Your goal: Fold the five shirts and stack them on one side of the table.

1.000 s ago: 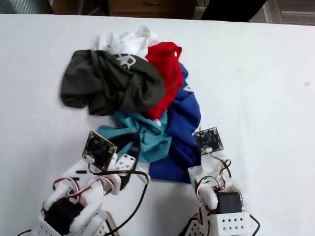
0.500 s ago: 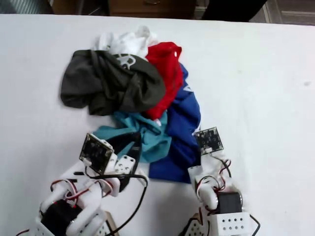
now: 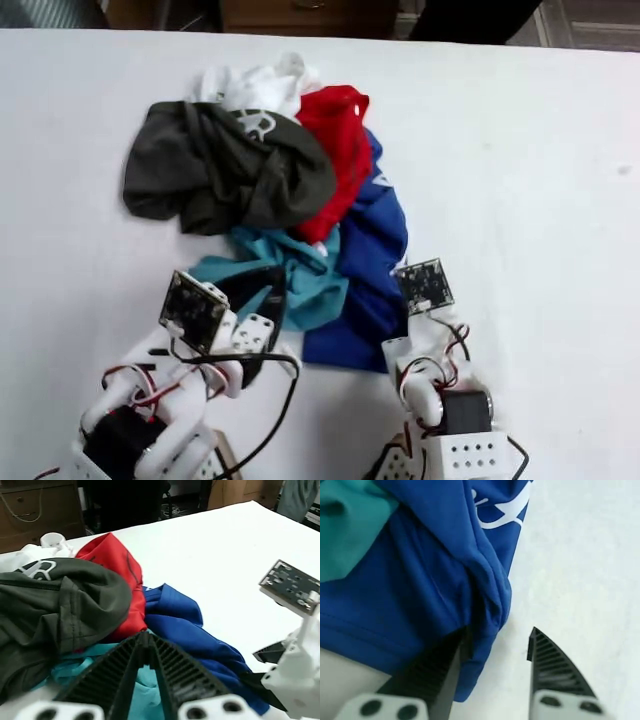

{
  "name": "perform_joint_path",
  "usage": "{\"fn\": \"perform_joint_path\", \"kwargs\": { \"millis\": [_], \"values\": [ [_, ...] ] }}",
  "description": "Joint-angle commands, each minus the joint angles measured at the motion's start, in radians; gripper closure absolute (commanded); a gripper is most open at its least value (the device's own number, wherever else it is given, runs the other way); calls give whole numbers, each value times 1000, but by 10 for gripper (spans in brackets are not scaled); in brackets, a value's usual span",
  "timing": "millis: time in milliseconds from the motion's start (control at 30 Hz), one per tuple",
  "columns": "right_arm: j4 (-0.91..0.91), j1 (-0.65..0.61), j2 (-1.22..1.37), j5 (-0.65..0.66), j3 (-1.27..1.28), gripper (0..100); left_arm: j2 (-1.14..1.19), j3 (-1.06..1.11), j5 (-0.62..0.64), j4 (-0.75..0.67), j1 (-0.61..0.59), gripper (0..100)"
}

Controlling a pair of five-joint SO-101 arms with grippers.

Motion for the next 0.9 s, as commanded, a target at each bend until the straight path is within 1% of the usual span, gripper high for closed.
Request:
{"fn": "perform_joint_path", "kwargs": {
  "millis": [0, 233, 400, 633, 800, 867],
  "values": [
    [8, -2, -10, -2, 9, 811, -2, -30, -5, -5, -44, 974],
    [8, -2, -10, -2, 9, 811, -2, 35, -5, -12, -115, 974],
    [8, -2, -10, -2, 9, 811, -2, 36, -5, -55, -124, 975],
    [8, -2, -10, -2, 9, 811, -3, 39, -11, -48, -121, 973],
    [8, -2, -10, -2, 9, 811, -3, 31, -153, -48, -120, 975],
    [8, -2, -10, -2, 9, 811, -3, 42, -189, -63, -127, 975]
  ]
}}
